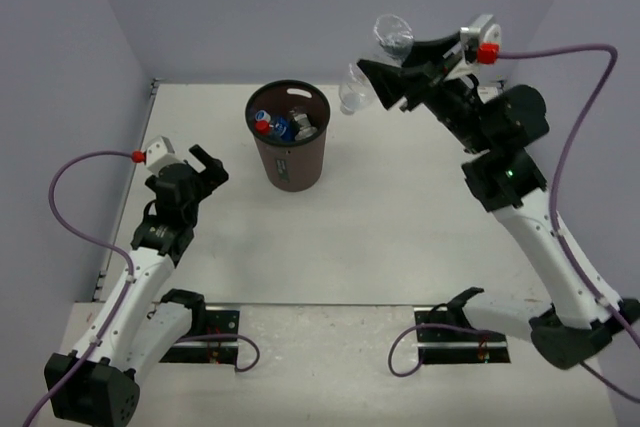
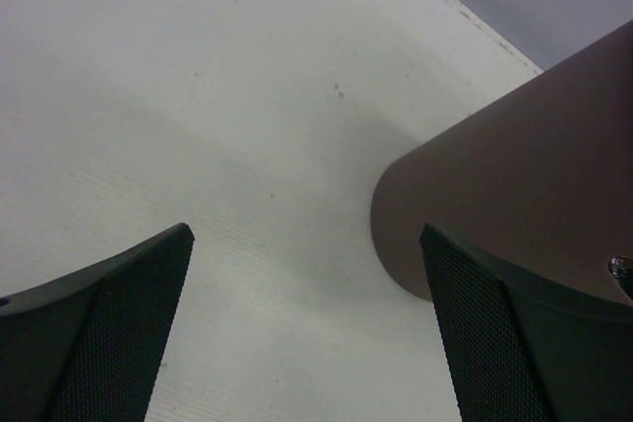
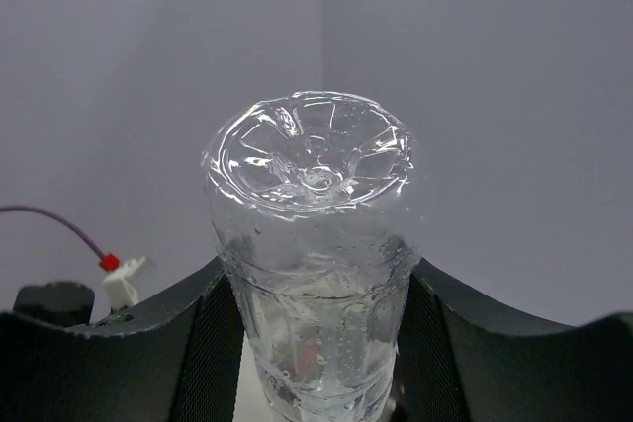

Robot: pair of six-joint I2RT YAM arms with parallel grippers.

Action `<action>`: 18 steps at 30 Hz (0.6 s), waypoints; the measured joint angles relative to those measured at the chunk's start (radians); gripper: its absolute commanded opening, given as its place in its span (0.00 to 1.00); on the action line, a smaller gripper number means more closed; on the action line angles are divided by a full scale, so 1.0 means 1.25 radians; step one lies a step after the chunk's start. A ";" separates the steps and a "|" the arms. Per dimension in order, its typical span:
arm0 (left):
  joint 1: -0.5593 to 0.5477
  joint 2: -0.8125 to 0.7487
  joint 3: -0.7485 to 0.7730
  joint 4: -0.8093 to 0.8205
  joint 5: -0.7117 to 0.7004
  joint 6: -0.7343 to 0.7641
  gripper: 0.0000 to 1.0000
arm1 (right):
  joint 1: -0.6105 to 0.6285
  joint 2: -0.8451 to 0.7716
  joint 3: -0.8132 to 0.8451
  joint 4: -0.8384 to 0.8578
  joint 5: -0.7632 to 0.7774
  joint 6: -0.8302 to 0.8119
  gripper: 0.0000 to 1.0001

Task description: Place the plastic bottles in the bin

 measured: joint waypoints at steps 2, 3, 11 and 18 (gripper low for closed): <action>0.000 -0.002 0.000 -0.001 0.006 0.000 1.00 | 0.036 0.079 0.068 0.069 0.011 -0.014 0.07; 0.000 -0.003 0.000 -0.001 0.007 0.000 1.00 | 0.052 0.128 0.094 0.085 0.017 -0.025 0.08; 0.000 -0.012 -0.002 -0.003 0.014 0.001 1.00 | 0.116 0.526 0.336 0.178 0.079 -0.059 0.07; 0.000 -0.014 -0.011 -0.007 0.013 0.001 1.00 | 0.129 0.666 0.356 0.179 0.149 -0.090 0.08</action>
